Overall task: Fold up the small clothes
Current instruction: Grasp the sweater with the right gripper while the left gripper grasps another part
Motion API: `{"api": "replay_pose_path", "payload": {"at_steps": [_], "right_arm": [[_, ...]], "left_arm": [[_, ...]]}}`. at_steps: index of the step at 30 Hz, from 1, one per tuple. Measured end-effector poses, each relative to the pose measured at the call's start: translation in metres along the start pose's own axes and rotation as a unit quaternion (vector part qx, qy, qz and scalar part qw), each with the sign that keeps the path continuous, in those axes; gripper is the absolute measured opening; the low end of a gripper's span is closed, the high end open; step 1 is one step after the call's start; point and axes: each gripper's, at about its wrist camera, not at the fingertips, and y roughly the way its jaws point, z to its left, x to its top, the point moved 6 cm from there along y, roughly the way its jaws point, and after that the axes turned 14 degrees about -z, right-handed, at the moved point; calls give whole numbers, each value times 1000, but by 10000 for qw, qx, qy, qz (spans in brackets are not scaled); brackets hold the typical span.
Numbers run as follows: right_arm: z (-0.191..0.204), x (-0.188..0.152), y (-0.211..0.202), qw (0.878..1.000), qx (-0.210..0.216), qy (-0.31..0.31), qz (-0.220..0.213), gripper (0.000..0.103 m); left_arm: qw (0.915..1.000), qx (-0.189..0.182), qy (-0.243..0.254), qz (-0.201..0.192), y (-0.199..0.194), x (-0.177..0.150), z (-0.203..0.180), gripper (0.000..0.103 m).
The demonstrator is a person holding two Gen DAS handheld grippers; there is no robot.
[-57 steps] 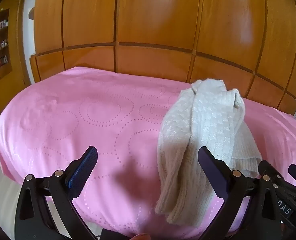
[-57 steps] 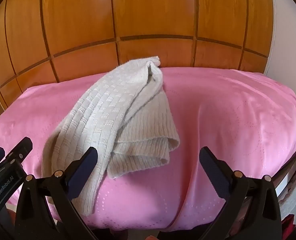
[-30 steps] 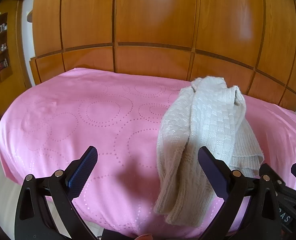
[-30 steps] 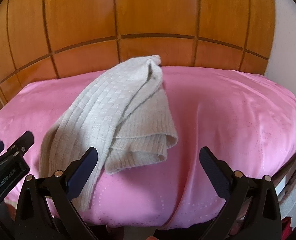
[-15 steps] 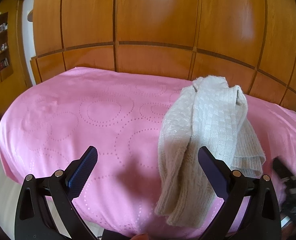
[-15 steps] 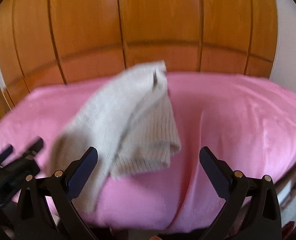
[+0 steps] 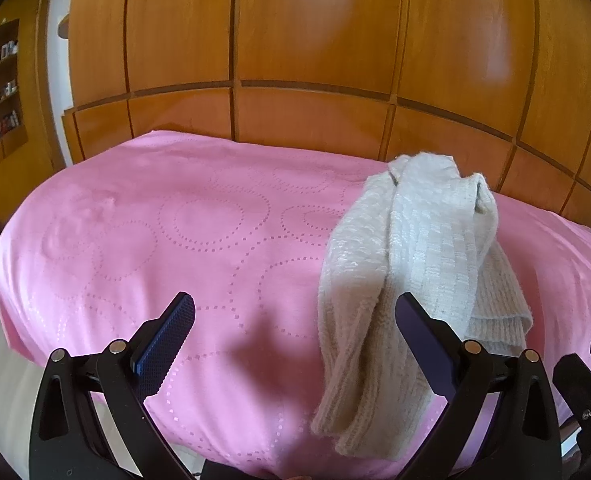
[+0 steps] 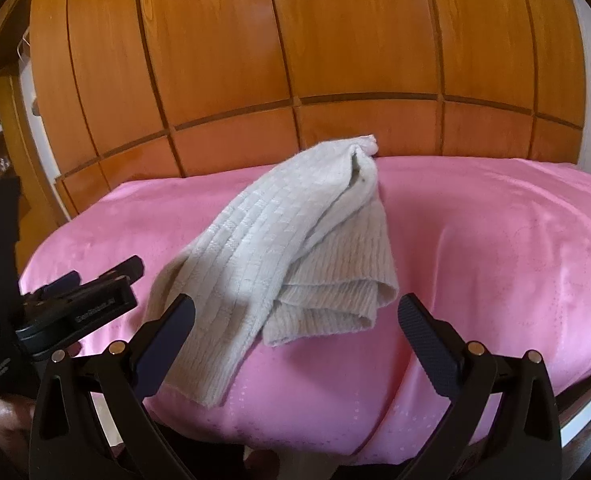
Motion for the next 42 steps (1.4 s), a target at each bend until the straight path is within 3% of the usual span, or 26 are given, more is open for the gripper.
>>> {"api": "replay_pose_path", "payload": {"at_steps": [12,33,35,39,42], "right_arm": [[-23,5,16,9993,-258,263,89,101],[-21,8,41,9992,-63,225,324,101],[-19,11,49,9988,64,295,388,97],[-7,12,74,9956,406,471,698,76],[3,7,97,9914,558,614,1009,65]], "left_arm": [[9999,5,6,104,5,-5,2,99],[9993,40,-127,339,28,-6,17,99],[9987,132,-283,397,33,-5,32,99],[9955,365,-724,491,40,-6,69,99],[9929,272,-1015,566,41,-7,90,99]]}}
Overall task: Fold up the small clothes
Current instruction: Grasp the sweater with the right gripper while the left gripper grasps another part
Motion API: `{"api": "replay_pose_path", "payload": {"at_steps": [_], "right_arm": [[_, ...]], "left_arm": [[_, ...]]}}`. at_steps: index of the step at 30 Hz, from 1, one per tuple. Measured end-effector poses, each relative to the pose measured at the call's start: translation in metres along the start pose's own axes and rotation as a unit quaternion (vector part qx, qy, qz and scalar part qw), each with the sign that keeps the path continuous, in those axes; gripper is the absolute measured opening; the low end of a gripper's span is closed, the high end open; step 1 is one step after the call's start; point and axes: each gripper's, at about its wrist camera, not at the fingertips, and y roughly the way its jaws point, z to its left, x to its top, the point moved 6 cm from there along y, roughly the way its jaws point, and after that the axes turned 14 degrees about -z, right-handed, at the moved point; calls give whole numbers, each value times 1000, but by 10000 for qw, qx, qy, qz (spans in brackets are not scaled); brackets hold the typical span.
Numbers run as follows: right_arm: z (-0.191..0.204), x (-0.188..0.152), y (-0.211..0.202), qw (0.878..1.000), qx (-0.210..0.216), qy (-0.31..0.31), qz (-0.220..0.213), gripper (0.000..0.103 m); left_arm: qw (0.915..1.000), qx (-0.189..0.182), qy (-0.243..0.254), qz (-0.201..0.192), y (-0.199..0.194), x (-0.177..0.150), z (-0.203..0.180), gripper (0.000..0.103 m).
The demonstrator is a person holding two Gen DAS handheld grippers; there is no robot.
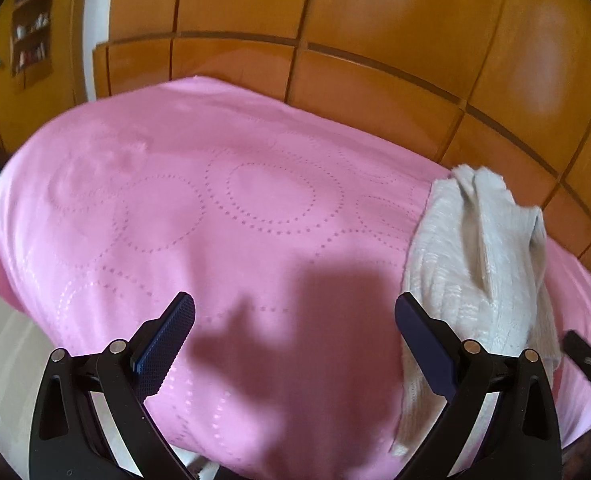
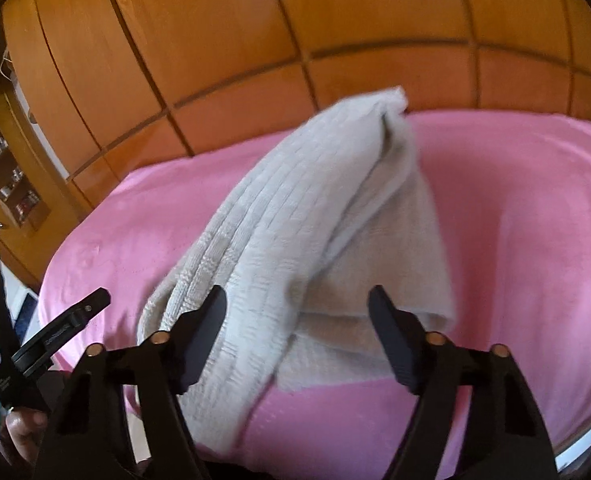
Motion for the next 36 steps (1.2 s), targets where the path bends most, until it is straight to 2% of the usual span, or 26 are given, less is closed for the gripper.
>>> {"api": "replay_pose_path", "payload": {"at_steps": [2,4,6,7,9,11,12,13,16,18,19,21,22,24,26,28,29,30,32,34,36], "right_arm": [[10,3,9,9998,159,77,73,64],[29,9,22,9982,495,258,208,64],[41,14,38,9975,571,312,291,64],[48,16,48,9973,586,276,347,65],[61,9,77,9967,489,10,655,62],[63,5,94,9955,230,-405,827,42],[63,3,99,9935,84,-718,878,18],[57,6,96,9933,57,-757,873,7],[38,26,70,9961,148,-655,573,7],[15,47,42,9972,53,-727,192,6],[2,56,31,9972,-52,-744,57,6],[-33,79,8,9941,-501,-910,-319,6],[-51,90,-1,9905,-788,-1025,-478,6],[-97,110,-13,9823,-1383,-1076,-664,6],[-137,125,-22,9724,-1919,-1070,-783,6],[-186,141,-29,9567,-2563,-1087,-849,6],[-206,148,-30,9474,-2872,-1112,-869,6],[-235,157,-31,9323,-3307,-1166,-888,6],[-272,167,-32,9150,-3783,-1119,-842,6],[-316,180,-31,8966,-4268,-899,-773,6],[-355,190,-26,8843,-4582,-642,-628,5]], "left_arm": [[10000,-39,-75,-10,-1,1,7,98],[9998,-150,-95,20,-2,0,8,98],[9993,-365,-100,49,-5,-2,4,98],[9982,-587,-65,75,-7,-4,-2,98],[9953,-951,66,154,-11,-8,-15,98],[9921,-1204,281,222,-14,-13,-29,98],[9903,-1310,378,281,-15,-17,-35,98],[9877,-1444,466,377,-15,-22,-43,98],[9822,-1681,579,608,-11,-34,-58,98],[9780,-1822,667,768,-6,-42,-68,92],[9753,-1895,734,868,-5,-48,-74,86],[9712,-1981,871,1003,0,-57,-85,82],[9704,-1961,965,1031,4,-60,-89,76],[9685,-1936,1063,1148,11,-65,-94,59],[9673,-1930,1054,1260,17,-66,-93,26],[9673,-1970,979,1260,17,-61,-89,11],[9675,-1999,927,1238,18,-55,-87,9],[9681,-2037,849,1188,17,-49,-84,8],[9702,-2096,583,1070,19,-29,-75,7],[9746,-2026,371,884,23,-2,-65,7],[9817,-1782,256,626,32,31,-49,6]]}}
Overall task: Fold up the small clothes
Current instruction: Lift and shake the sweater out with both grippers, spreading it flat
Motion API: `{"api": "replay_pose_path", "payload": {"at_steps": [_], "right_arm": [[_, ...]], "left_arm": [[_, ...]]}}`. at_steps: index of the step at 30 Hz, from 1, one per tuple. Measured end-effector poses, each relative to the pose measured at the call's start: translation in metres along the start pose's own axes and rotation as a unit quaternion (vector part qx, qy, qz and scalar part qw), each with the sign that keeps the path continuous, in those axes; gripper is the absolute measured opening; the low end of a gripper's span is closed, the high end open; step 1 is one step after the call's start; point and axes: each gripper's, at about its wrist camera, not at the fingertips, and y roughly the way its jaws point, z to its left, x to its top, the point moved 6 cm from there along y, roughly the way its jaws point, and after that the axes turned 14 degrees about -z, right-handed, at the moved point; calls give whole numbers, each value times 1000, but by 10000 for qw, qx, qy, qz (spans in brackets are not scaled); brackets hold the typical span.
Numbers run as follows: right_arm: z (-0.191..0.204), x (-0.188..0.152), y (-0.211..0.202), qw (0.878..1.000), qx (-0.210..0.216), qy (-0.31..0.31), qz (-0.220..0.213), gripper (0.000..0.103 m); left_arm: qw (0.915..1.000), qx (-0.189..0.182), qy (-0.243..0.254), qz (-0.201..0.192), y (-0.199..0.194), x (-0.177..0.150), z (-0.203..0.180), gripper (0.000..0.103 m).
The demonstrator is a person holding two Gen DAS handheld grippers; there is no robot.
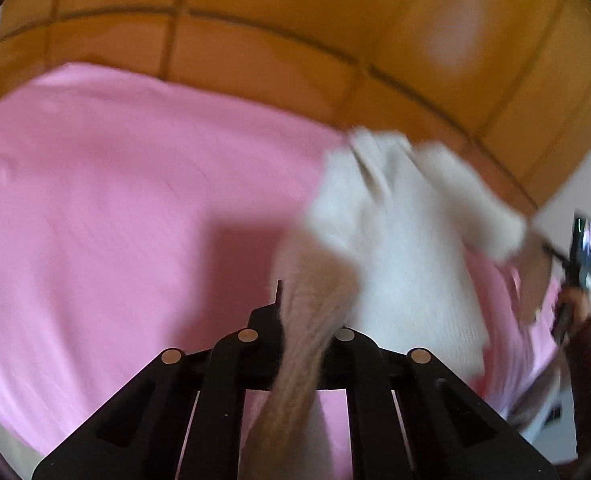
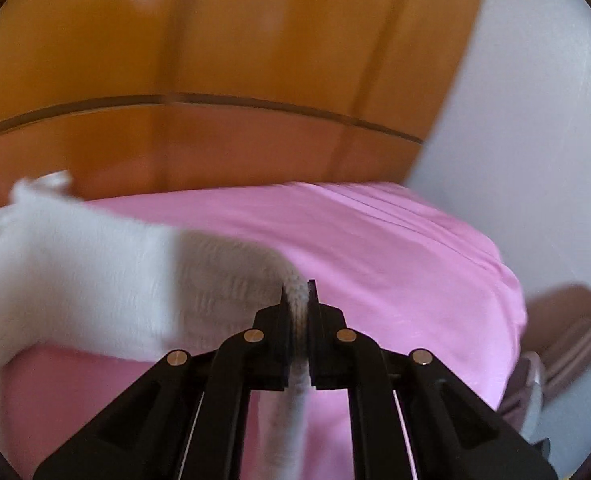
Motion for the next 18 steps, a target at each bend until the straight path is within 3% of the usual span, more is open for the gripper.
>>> {"api": "replay_pose_path", "payload": {"at_steps": [4,8,9,10,11,12,14,15,16,17,18], "right_arm": [[-6,6,30,9992,-358,-128,95,5],[3,9,35,9999,-81,-20,126,12],[5,12,36,10000,2,6,40,29],[10,14,30,9999,102,53,-42,56],[14,14,21,9994,282,170,-114,65],[19,13,10,9983,497,285,-139,67],[36,6,-16,9912,1221,503,24,66],[52,-2,-36,9814,1795,659,194,66],[64,-10,-52,9704,2258,776,351,64],[78,-19,-69,9559,2747,891,538,62],[96,-30,-91,9336,3327,1067,793,56]], "left_arm": [[9966,635,-87,-518,4,68,40,6],[9852,1352,-469,-940,17,139,88,6],[9833,1441,-534,-979,23,148,91,6],[9810,1569,-564,-990,32,161,99,6],[9795,1677,-547,-968,37,166,102,8],[9773,1820,-535,-939,44,170,105,11],[9757,1937,-495,-895,55,173,107,30],[9750,1977,-449,-906,58,170,106,38],[9743,2007,-434,-928,60,169,106,53],[9741,1996,-440,-964,62,165,107,58],[9751,1938,-477,-972,65,161,104,58]]}}
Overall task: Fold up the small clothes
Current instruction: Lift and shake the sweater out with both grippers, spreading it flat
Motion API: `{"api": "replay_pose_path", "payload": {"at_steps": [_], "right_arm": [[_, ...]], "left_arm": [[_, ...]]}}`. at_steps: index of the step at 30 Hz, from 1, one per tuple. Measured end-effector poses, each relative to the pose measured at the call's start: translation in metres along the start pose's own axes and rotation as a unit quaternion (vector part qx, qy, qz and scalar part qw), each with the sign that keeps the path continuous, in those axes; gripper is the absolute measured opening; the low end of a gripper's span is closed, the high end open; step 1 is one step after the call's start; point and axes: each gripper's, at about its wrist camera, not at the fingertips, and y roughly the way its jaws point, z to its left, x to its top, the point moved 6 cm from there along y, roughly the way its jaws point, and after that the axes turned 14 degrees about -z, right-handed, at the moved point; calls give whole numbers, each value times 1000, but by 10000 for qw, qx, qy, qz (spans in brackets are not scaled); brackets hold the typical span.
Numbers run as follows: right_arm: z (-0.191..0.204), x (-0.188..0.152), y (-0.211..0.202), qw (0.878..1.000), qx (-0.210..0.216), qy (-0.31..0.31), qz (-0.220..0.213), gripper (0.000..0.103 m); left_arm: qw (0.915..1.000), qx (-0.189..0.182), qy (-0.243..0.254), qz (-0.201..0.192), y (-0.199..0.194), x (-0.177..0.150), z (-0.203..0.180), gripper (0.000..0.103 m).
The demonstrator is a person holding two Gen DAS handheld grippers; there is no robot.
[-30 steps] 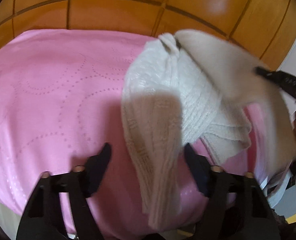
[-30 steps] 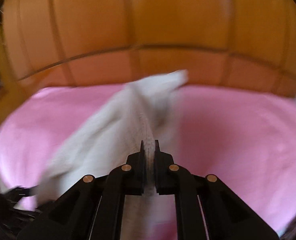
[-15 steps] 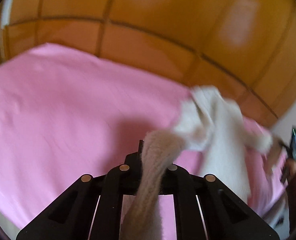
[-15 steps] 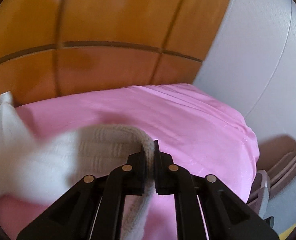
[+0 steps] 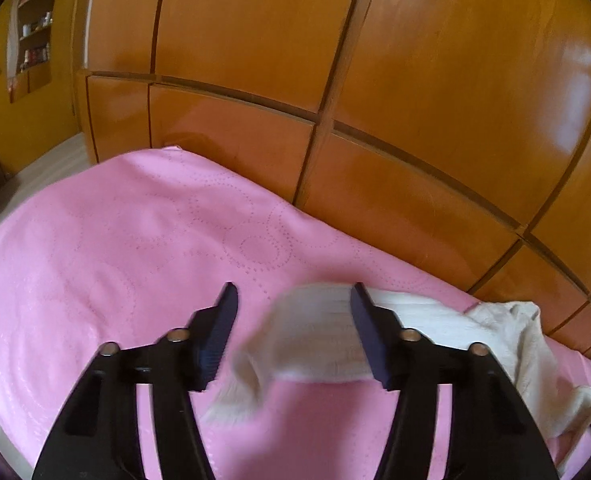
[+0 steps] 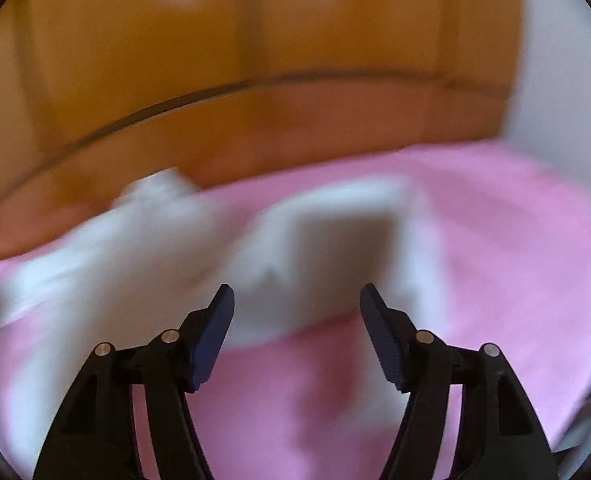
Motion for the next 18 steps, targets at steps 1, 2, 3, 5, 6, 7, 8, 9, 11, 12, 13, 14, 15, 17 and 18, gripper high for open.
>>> {"api": "replay_pose_path", "payload": {"at_steps": [1,2,3,5,6,7,8,9,11,12,13,14,15,17,18], "right_arm": [[24,-20,-4,9976,582,245,282,54],[39,-32,-5,9936,938,404,487,53],[64,-54,-7,9849,1398,617,813,50],[111,-96,-6,9635,2043,919,1463,48],[126,-111,-6,9561,2187,1032,1657,48],[143,-128,-5,9476,2341,1141,1851,48],[158,-139,-4,9430,2422,1193,1947,48],[174,-149,-2,9418,2447,1235,1948,48],[197,-156,3,9432,2423,1301,1865,48],[203,-155,6,9453,2383,1287,1816,48],[206,-151,10,9465,2370,1298,1766,47],[208,-149,13,9474,2345,1313,1735,42],[210,-145,14,9497,2272,1268,1742,26],[201,-133,7,9514,2290,1235,1645,10],[198,-124,-4,9532,2329,1235,1481,6]], "left_arm": [[9999,-94,-56,91,0,-8,-1,58],[9997,-143,-81,176,2,-15,-3,58],[9994,-185,-100,265,-1,-27,-2,58],[9986,-318,-124,416,-9,-45,0,58],[9980,-388,-140,474,-13,-52,-1,58],[9973,-469,-149,538,-17,-60,0,58],[9968,-526,-149,588,-22,-68,-1,58],[9960,-610,-172,635,-28,-77,-1,58],[9938,-780,-244,747,-38,-92,-2,58],[9920,-911,-285,830,-46,-102,-3,58],[9909,-975,-302,878,-52,-108,-4,58],[9890,-1086,-344,940,-60,-117,-5,58],[9878,-1163,-371,969,-65,-122,-7,58],[9825,-1425,-456,1106,-80,-137,-12,58],[9791,-1581,-495,1179,-88,-144,-15,58]]}}
